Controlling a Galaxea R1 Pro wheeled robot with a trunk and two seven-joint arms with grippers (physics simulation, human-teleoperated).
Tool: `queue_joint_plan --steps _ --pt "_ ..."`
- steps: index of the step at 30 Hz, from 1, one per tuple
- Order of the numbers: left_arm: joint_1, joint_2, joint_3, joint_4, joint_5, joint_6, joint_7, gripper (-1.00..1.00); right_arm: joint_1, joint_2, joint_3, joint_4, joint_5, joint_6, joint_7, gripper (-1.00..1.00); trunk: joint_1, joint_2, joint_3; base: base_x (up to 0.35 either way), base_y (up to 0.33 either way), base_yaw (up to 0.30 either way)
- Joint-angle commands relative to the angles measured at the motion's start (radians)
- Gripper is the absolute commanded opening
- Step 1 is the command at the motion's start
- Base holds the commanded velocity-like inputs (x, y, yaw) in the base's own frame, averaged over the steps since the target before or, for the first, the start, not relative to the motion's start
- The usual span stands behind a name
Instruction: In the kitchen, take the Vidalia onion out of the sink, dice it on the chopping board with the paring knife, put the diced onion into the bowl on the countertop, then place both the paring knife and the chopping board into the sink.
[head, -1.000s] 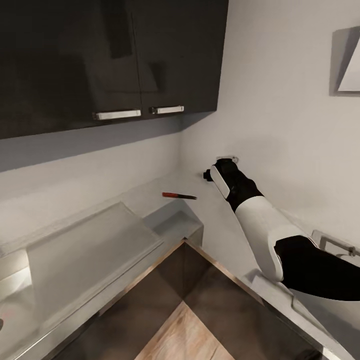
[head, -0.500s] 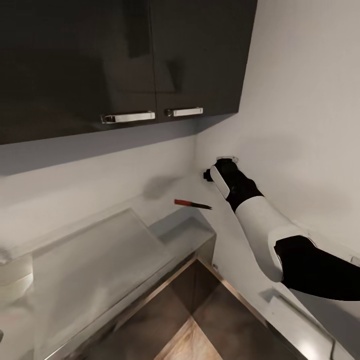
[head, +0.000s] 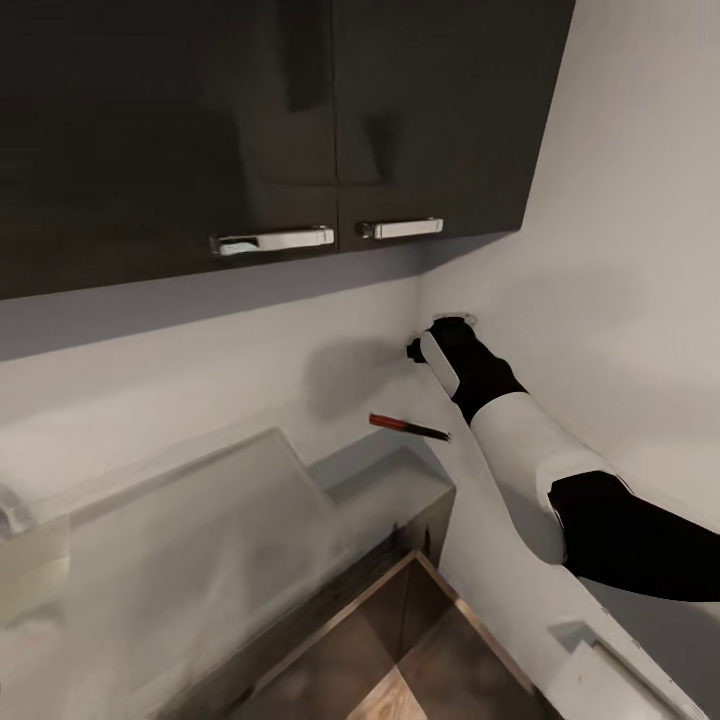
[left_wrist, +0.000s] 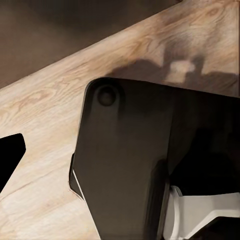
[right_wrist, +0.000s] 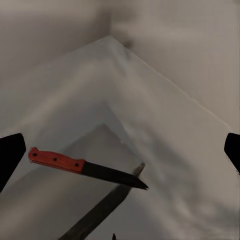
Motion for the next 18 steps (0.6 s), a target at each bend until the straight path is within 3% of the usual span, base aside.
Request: queue_joint_plan --steps 1,6,18 --pt "0.000 -0.001 0.006 -0.001 -0.002 -0.001 -0.006 1.00 -0.001 0.000 0.003 0.000 -0.011 0.002 -0.009 1.00 0.001 -0.002 -0.002 0.291 -0.113 0.013" --pt "0.000 -0.001 0.006 0.005 -0.002 -0.001 -0.006 1.00 0.000 0.000 0.004 0.000 -0.009 0.002 -0.008 1.00 0.001 -0.002 -0.002 0.199 -0.101 0.004" --pt "0.000 -0.001 0.006 0.008 -0.002 -0.001 -0.007 1.00 -0.001 0.000 0.004 0.001 -0.010 0.003 -0.007 1.00 0.001 -0.002 -0.002 0.016 -0.009 0.000"
